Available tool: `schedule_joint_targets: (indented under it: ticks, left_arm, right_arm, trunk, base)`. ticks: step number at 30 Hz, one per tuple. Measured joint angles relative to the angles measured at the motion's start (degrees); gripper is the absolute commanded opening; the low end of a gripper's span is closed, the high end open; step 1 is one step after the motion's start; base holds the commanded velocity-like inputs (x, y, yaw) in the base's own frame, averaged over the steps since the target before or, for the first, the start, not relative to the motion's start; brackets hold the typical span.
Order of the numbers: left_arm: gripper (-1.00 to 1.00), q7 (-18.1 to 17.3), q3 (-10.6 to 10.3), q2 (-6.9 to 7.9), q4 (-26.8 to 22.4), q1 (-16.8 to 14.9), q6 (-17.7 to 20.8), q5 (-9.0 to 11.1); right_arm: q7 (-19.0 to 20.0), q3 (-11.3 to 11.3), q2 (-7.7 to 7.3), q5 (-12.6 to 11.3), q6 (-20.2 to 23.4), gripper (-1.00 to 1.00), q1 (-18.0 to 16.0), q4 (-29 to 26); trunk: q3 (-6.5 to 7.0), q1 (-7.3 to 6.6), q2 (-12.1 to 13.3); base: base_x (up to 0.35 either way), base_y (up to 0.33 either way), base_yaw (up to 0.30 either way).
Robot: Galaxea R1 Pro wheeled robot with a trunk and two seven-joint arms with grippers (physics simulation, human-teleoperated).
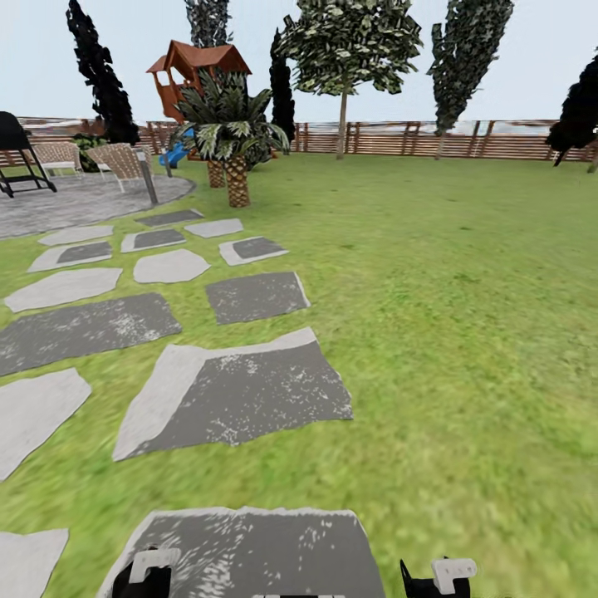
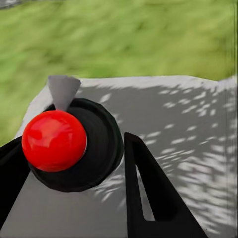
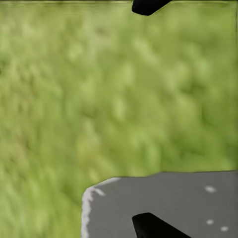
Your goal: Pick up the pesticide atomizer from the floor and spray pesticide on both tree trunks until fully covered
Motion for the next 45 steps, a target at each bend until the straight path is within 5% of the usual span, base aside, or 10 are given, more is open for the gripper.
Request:
schedule_joint_targets:
  ticks: [40, 45]
  left_arm:
    - [-1.00, 0.0, 0.0, 0.04, 0.1, 0.1, -0.2, 0.0]
    - [-1.00, -0.1, 0.0, 0.04, 0.0, 0.1, -0.2, 0.0]
  right_arm:
    - [0.0, 0.0, -0.03, -1.6, 0.1, 1.00, 0.0, 0.1]
    - [0.1, 0.0, -0.03, -1.6, 0.1, 1.00, 0.0, 0.1]
  trunk:
    - [7.49, -8.20, 14.9]
    - [7.67, -8.20, 14.9]
  base:
    - [0.000, 0.000, -0.287]
    - [0.000, 0.000, -0.300]
